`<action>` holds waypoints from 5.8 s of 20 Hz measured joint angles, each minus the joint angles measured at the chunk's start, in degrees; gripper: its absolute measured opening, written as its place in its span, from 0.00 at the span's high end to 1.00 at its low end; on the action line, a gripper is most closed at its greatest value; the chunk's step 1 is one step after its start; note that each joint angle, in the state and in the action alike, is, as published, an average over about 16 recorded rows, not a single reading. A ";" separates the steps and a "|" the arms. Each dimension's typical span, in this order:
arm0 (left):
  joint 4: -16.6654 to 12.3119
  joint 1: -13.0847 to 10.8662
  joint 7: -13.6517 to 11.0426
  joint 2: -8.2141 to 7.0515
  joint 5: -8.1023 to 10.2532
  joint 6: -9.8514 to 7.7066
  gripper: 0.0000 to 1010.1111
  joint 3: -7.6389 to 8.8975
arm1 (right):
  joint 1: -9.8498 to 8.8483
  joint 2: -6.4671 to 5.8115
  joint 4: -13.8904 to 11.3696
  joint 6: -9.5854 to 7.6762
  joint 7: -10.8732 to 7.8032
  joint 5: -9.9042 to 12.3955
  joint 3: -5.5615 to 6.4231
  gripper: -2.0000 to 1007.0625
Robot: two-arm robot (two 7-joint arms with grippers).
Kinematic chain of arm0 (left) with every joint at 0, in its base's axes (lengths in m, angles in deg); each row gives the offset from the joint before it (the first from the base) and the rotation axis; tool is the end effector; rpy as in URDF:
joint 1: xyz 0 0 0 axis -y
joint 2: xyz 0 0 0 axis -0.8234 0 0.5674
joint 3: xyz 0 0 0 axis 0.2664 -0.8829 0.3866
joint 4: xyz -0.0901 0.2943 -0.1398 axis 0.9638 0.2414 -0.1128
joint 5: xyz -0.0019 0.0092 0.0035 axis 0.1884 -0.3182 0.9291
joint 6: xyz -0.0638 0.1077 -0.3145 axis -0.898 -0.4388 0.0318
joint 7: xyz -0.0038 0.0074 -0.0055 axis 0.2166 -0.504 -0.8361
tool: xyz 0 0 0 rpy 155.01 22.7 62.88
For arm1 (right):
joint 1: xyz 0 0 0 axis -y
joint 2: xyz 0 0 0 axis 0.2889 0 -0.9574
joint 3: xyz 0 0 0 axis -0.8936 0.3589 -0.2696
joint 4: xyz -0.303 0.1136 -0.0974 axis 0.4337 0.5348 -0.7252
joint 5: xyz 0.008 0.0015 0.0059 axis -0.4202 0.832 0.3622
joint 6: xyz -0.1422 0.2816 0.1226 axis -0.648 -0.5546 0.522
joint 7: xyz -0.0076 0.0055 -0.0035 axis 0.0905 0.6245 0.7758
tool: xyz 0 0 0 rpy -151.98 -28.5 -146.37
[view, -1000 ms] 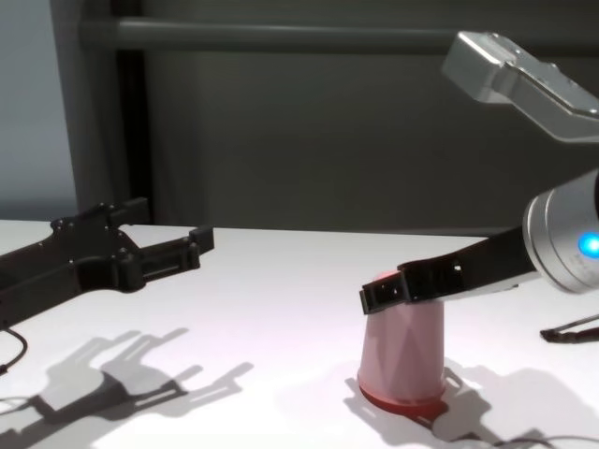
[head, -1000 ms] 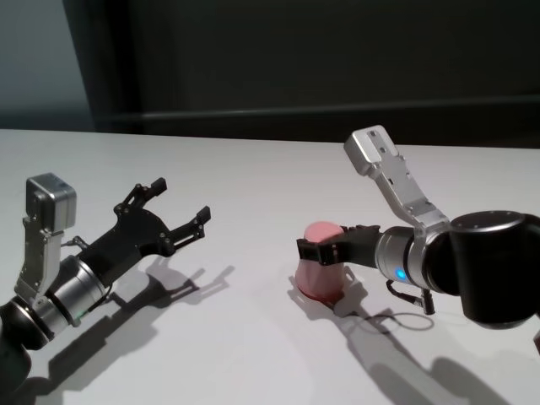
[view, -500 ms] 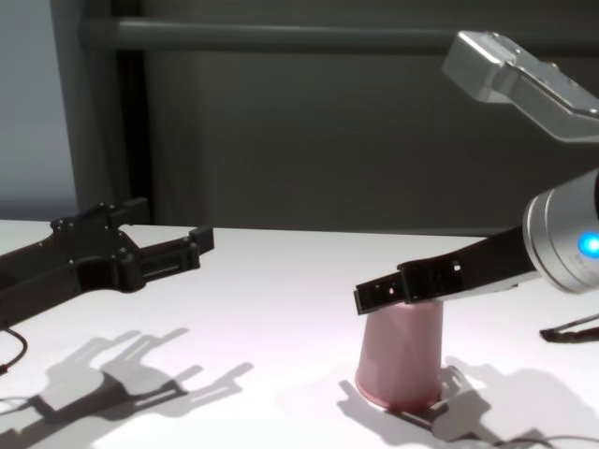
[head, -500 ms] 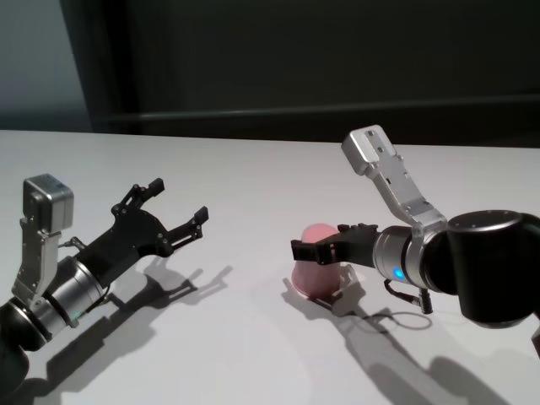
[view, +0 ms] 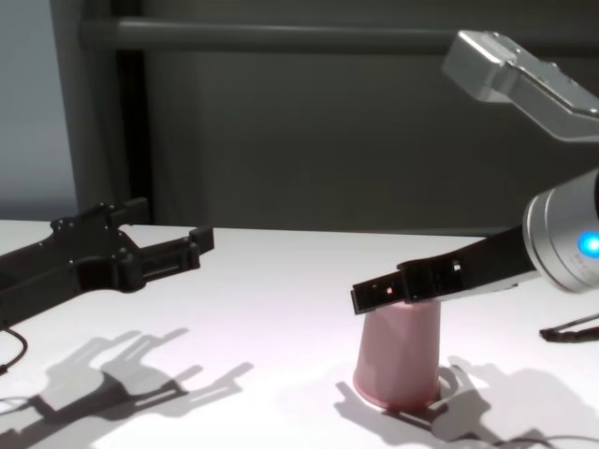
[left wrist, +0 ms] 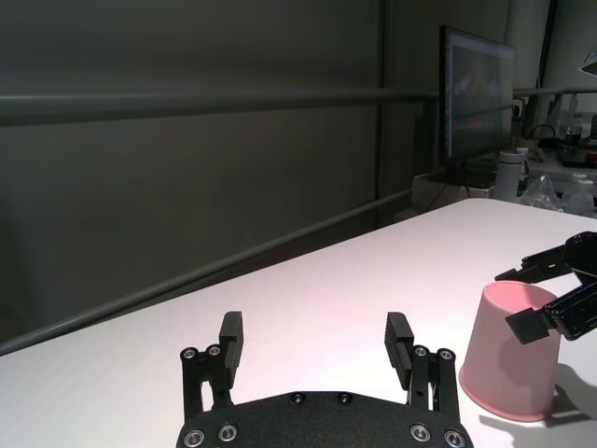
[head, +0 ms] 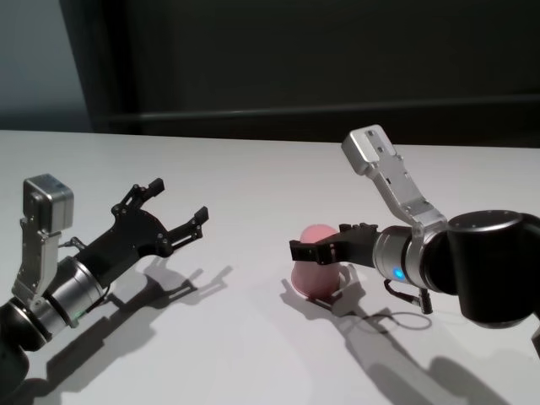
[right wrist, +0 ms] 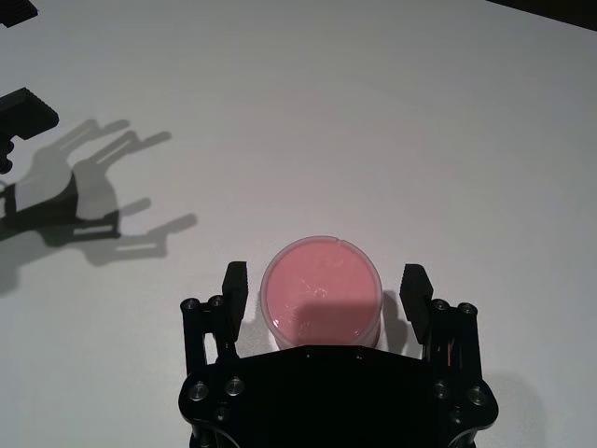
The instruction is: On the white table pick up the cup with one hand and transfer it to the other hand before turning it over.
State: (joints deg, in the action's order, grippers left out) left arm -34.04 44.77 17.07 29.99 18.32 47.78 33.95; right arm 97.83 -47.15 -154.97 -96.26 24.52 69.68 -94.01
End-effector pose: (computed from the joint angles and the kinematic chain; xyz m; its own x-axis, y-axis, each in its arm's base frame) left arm 0.3888 0.0884 -0.3581 0.6509 0.7574 0.0520 -0.7585 0.6517 0.0024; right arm 0.3962 0.0749 -0.2155 0.4865 -0.8673 -0.1050 0.6703 0.4476 -0.5919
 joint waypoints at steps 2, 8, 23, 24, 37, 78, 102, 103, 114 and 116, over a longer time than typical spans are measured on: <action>0.00 0.00 0.00 0.00 0.00 0.00 0.01 0.00 | 0.01 0.00 0.00 0.06 -0.01 -0.01 0.00 0.00; 0.00 0.00 0.00 0.00 0.00 0.00 0.01 0.00 | -0.11 0.12 -0.28 1.09 -0.02 -0.65 0.34 0.00; 0.00 0.00 0.00 0.00 0.00 0.00 0.01 0.00 | -1.86 0.25 -3.04 7.71 0.36 -4.83 4.69 0.00; 0.00 0.00 0.00 0.00 0.00 0.00 0.01 0.00 | -2.13 0.14 -3.21 8.31 0.29 -5.07 5.14 0.00; 0.00 0.00 0.00 0.00 0.00 0.00 0.01 0.00 | -7.79 -2.66 -3.20 19.63 -4.22 -7.54 11.52 0.00; 0.00 0.00 0.00 0.00 0.00 0.00 0.01 0.00 | -14.24 1.97 9.09 32.11 -17.90 -14.63 12.25 0.00; 0.00 0.00 0.00 0.00 0.00 0.00 0.01 0.00 | -19.47 2.41 5.90 31.74 -17.65 -16.79 17.53 0.00; 0.00 0.00 0.00 0.00 0.00 0.00 0.01 0.00 | -19.51 2.51 5.89 31.73 -17.72 -16.89 17.65 0.00; 0.00 0.00 0.00 0.00 0.00 0.00 0.01 0.00 | -19.39 3.36 6.13 31.58 -18.41 -17.58 18.30 0.00; 0.00 0.00 0.00 0.00 0.00 0.00 0.01 0.00 | -19.35 3.41 6.18 31.55 -18.45 -17.61 18.33 0.00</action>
State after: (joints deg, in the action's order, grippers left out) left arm -34.05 44.77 17.07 29.99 18.32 47.78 33.95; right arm 78.48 -43.74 -148.79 -64.71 6.07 52.07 -75.69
